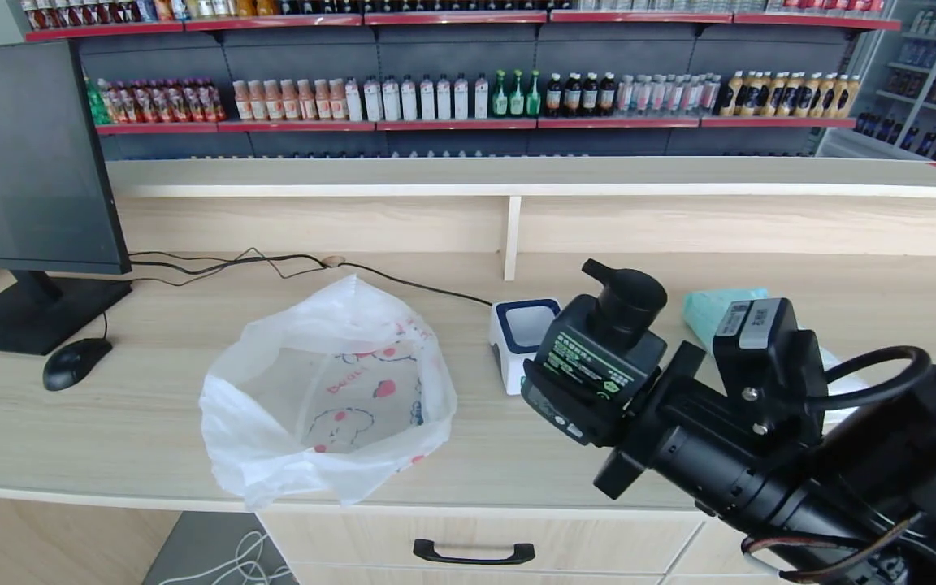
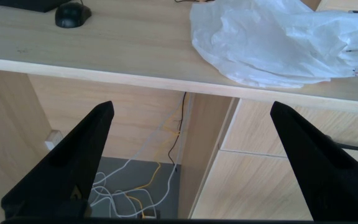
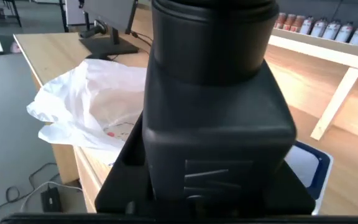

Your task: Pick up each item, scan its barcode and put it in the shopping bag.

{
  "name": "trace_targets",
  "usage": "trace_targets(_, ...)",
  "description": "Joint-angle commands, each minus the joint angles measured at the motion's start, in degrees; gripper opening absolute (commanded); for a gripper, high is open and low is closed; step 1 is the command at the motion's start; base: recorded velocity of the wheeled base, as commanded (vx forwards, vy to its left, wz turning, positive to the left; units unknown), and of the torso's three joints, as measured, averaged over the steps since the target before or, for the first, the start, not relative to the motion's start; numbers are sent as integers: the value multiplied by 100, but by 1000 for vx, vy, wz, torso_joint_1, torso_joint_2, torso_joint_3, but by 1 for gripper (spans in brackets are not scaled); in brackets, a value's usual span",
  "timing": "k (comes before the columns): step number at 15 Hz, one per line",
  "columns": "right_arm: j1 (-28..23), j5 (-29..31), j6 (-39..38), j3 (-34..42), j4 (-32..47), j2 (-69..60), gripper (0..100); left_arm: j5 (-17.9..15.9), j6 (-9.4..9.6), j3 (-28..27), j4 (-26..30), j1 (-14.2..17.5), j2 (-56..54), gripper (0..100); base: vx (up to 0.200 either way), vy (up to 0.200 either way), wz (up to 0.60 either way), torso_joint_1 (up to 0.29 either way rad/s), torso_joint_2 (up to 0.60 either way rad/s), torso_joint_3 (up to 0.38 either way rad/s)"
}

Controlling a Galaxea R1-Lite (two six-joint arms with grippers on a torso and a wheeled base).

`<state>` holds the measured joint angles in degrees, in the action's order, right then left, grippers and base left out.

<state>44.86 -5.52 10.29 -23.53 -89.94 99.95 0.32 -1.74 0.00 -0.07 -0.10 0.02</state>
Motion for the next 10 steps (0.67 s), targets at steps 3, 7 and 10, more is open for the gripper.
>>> trace_targets(3, -478, -608, 993, -38, -6, 323, 0, 3, -1, 0, -1, 1, -2, 100, 0, 0, 0, 0, 0, 0)
trace_targets(7, -979, -1135, 1898, -170, -6, 517, 0, 3, -1, 0, -1, 1, -2, 100, 0, 0, 0, 0, 0, 0)
trace_targets(10, -1322, -1689, 2337, -653, -6, 842, 0, 3, -1, 0, -1, 1, -2, 100, 0, 0, 0, 0, 0, 0)
